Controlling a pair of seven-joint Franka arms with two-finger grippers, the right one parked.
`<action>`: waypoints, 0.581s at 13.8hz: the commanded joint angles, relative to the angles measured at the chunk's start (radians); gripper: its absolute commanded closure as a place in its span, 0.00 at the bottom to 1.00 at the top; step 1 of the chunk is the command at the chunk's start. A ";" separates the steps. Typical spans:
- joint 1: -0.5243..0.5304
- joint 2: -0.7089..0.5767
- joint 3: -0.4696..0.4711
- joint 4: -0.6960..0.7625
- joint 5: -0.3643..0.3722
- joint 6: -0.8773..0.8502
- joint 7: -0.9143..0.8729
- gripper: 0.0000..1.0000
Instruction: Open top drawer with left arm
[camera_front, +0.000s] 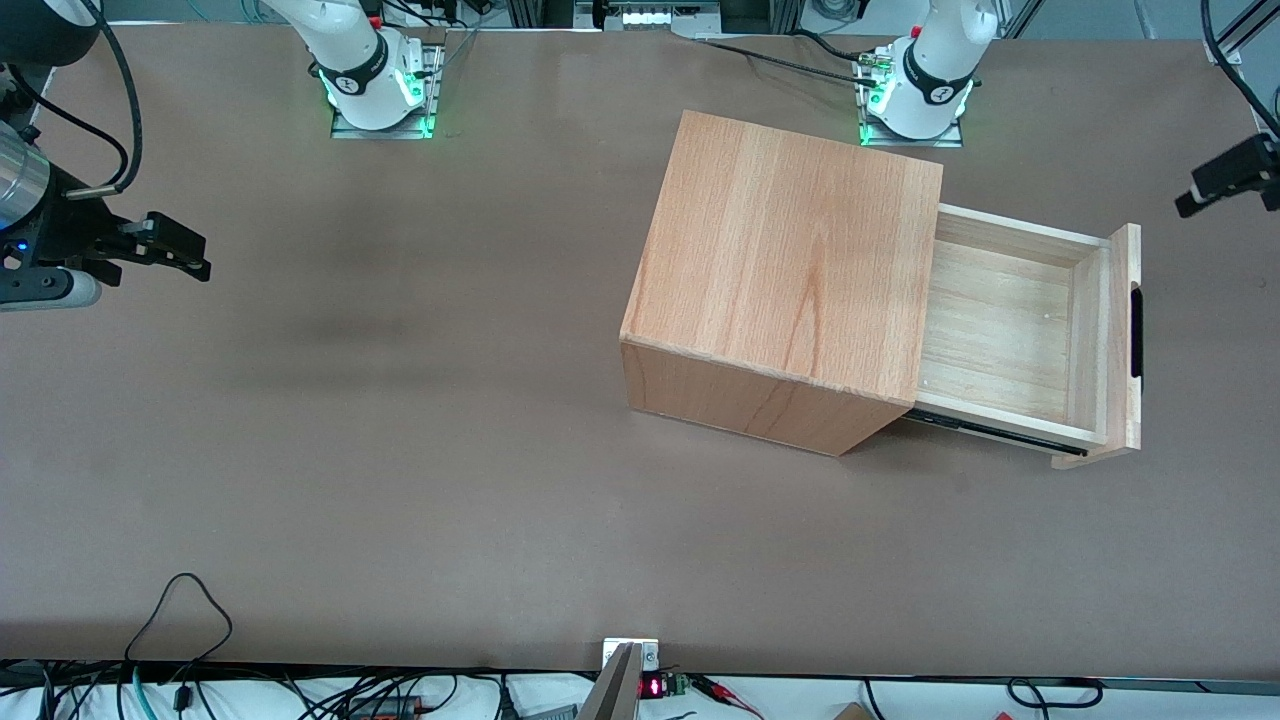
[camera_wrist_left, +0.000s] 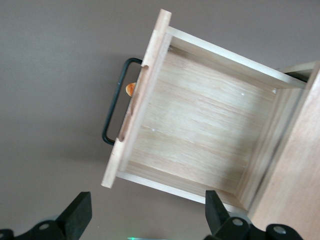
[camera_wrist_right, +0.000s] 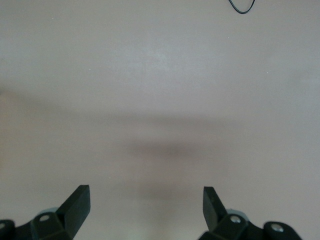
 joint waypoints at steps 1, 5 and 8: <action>-0.005 -0.047 -0.048 -0.047 0.047 -0.006 -0.074 0.00; -0.005 -0.056 -0.082 -0.068 0.055 0.003 -0.117 0.00; -0.005 -0.053 -0.082 -0.067 0.052 0.007 -0.117 0.00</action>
